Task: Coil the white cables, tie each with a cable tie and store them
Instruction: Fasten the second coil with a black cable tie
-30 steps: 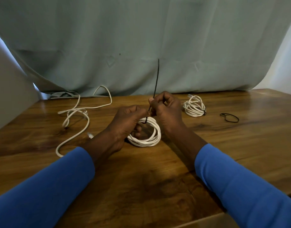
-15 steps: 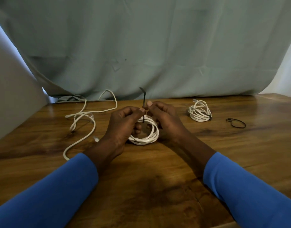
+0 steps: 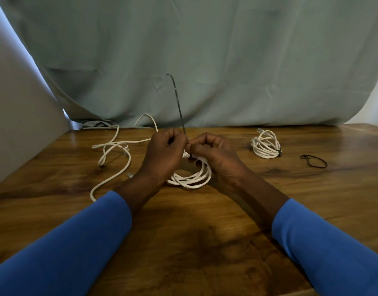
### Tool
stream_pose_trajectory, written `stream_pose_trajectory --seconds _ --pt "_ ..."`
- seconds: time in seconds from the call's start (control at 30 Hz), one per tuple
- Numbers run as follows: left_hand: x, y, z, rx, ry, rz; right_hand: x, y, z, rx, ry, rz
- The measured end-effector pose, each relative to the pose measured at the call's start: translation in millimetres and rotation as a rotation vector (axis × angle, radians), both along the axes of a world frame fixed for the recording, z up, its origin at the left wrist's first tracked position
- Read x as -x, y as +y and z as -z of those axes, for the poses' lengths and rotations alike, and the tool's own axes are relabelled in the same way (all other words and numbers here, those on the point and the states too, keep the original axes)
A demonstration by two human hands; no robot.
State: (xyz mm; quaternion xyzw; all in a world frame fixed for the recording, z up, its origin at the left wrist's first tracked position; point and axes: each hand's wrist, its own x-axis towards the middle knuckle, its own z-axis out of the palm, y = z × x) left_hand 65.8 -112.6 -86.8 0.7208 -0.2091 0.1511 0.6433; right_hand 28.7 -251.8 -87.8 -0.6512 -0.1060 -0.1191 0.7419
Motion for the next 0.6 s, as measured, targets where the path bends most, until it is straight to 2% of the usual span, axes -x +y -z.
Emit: stream_pose_trajectory --seconds 0.13,0.3,0.4,0.47,0.53,0.6 --pt "1 -3 -1 -0.051 0.026 0.038 0 -4 -2 -0.008 0.033 -0.047" --pt "-9 4 -2 0.078 0.154 0.069 1 -4 7 0.068 -0.031 -0.116" --pt "-9 10 -5 -0.011 0.061 0.107 1 -3 6 0.06 -0.029 -0.126" --pt "-10 12 -6 -0.068 0.002 0.119 2 -1 5 -0.053 0.051 -0.196" --pt "-11 13 -4 -0.092 -0.003 0.146 2 2 5 -0.099 0.069 -0.196" --pt "-9 12 -4 -0.057 0.045 0.15 1 3 4 -0.057 0.026 -0.16"
